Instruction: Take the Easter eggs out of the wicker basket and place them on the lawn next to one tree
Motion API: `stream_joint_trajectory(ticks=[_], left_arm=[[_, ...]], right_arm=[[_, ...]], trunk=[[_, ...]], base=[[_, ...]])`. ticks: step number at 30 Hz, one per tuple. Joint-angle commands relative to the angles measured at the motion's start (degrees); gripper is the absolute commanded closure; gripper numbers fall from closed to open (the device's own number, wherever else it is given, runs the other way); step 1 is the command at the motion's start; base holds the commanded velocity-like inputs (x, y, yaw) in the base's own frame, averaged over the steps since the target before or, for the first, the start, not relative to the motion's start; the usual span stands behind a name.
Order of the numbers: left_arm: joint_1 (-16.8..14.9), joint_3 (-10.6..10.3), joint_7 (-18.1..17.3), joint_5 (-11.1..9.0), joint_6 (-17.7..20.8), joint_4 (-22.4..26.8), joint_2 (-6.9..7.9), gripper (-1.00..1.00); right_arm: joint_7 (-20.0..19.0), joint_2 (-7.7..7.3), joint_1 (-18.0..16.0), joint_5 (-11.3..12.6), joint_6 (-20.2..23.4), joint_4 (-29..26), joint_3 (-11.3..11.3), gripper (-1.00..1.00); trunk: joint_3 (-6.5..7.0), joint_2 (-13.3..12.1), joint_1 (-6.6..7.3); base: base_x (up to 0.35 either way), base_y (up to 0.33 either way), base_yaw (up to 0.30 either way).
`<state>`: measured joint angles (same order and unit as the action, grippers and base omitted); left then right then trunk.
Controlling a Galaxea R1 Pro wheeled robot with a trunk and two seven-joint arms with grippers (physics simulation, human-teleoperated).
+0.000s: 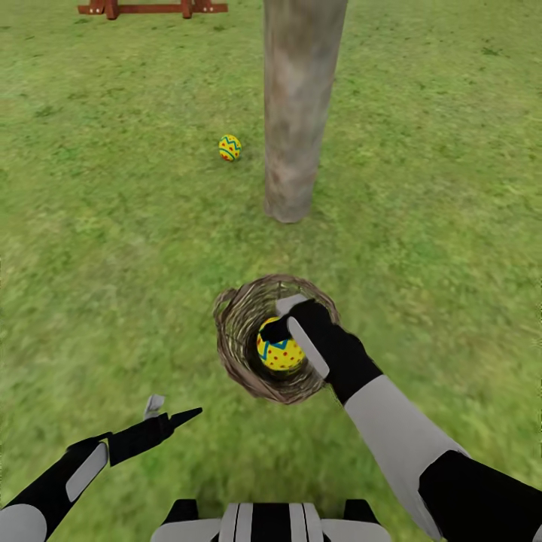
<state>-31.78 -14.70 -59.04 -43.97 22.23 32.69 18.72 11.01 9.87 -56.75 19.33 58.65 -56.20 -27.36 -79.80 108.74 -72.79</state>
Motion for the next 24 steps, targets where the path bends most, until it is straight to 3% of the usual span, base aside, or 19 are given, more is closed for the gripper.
stream_joint_trajectory(ticks=[1, 24], left_arm=[[-0.03, -0.31, -0.02, -0.59, 0.54, 0.01, 0.08, -1.0], [-0.03, 0.11, -0.02, -0.68, 0.54, 0.08, 0.19, -1.0]], right_arm=[[0.59, -0.02, -0.03, 0.56, 1.35, -1.72, 0.06, 1.0], [0.62, 0.13, -0.03, 0.63, 1.35, -14.8, 0.36, 1.0]], trunk=[[0.15, -0.4, 0.23], [4.28, -9.63, 5.28]], base=[[0.0, 0.0, 0.0], [-0.039, 0.0, 0.0]])
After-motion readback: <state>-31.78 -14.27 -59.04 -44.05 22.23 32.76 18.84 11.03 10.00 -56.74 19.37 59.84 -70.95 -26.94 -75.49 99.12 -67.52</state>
